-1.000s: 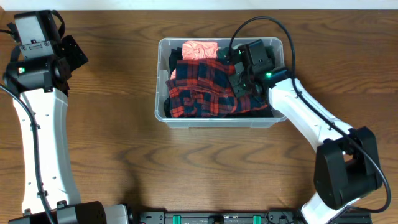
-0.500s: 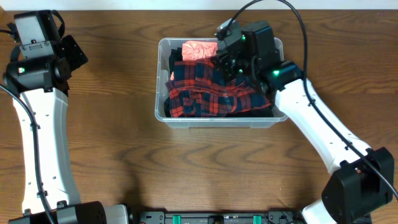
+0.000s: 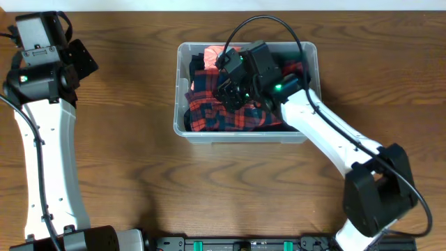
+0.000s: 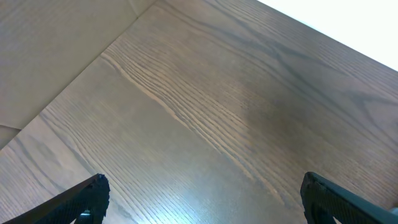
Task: Pack container
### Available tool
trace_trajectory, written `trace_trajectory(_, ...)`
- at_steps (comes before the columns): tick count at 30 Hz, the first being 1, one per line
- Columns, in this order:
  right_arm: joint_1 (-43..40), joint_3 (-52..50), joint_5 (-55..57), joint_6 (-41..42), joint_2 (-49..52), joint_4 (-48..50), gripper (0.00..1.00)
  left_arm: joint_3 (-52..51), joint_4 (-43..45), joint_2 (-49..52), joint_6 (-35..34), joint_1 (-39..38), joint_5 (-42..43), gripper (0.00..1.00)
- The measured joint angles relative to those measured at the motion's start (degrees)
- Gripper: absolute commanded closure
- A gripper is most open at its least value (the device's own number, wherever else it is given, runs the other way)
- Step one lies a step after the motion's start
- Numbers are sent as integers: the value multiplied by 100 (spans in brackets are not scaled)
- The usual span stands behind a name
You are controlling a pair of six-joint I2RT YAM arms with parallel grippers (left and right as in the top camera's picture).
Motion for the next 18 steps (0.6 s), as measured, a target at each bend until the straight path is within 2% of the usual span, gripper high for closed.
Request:
trace_trajectory(7, -437, 11, 166, -37, -1663, -772, 1, 0, 0, 0, 0, 0, 0, 2)
trace_trajectory(12, -691, 68, 245, -37, -2918, -2068, 1, 0, 0, 0, 0, 0, 0, 2)
trace_trajectory(18, -719, 63, 181, -39, -3554, -1934, 1, 0, 0, 0, 0, 0, 0, 2)
